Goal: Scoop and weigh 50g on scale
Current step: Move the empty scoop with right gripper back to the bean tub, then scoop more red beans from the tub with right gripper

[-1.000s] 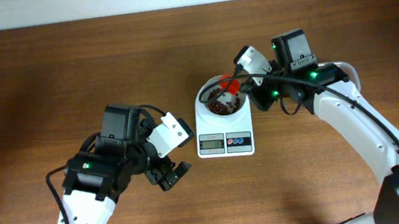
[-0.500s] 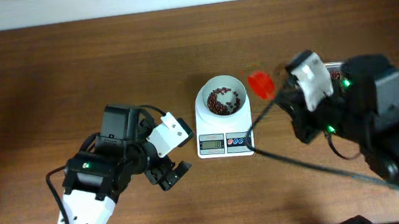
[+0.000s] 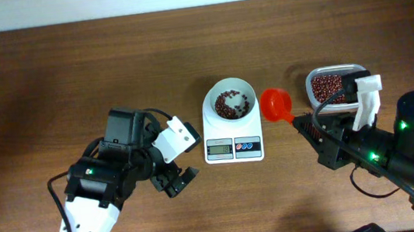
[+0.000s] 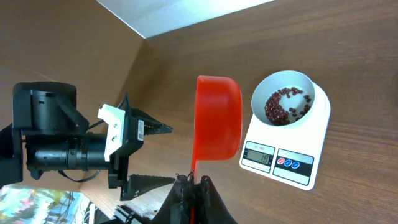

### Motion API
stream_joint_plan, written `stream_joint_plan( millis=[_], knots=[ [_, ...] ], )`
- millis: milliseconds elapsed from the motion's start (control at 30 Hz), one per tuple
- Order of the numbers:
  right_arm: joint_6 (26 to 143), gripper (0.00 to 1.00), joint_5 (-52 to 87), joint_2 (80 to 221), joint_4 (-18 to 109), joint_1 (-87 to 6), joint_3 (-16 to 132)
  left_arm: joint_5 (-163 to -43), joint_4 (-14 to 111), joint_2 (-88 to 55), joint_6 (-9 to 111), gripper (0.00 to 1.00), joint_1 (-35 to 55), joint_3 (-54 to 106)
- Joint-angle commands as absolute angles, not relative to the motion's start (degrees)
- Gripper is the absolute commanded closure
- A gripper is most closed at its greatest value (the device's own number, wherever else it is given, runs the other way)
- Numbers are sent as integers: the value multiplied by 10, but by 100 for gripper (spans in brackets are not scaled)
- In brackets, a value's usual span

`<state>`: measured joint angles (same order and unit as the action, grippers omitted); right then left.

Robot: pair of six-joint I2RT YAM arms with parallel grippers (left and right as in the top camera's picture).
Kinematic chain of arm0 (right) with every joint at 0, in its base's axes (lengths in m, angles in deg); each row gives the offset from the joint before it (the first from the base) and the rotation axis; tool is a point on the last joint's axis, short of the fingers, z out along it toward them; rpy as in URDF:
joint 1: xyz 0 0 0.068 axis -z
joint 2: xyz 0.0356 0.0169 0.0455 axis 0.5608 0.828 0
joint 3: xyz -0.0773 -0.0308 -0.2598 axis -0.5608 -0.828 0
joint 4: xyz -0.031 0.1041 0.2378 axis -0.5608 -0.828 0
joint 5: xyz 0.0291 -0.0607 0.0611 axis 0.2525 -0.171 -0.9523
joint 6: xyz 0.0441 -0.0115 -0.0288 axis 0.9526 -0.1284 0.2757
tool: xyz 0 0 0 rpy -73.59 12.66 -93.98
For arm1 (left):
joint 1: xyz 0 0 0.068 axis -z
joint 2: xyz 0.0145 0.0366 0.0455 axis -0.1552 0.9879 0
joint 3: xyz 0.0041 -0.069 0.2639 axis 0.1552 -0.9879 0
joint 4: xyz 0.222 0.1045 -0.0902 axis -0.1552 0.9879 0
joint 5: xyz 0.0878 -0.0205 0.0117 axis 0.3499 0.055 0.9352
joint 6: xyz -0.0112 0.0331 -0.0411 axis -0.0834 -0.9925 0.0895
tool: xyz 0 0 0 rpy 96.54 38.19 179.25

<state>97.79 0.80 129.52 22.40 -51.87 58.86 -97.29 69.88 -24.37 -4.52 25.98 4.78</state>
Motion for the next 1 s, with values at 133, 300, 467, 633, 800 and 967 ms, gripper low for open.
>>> stream_joint_plan(
  millis=[133,300,467,633,800,967],
  knots=[
    [978,96,7,1324,220,-517,590,-981,698,-245,-52,1,256,56],
    [873,96,164,1368,148,-517,590,-981,698,-245,-52,1,256,56],
    [773,96,434,1420,143,-517,590,-981,698,-245,-52,1,256,56],
    [773,96,538,1576,206,-479,590,-981,698,-245,-52,1,256,56],
    [638,96,322,1689,267,-348,590,-981,698,-245,-52,1,256,56],
    [631,96,305,1761,268,-313,590,-981,698,-245,-52,1,256,56]
  ],
)
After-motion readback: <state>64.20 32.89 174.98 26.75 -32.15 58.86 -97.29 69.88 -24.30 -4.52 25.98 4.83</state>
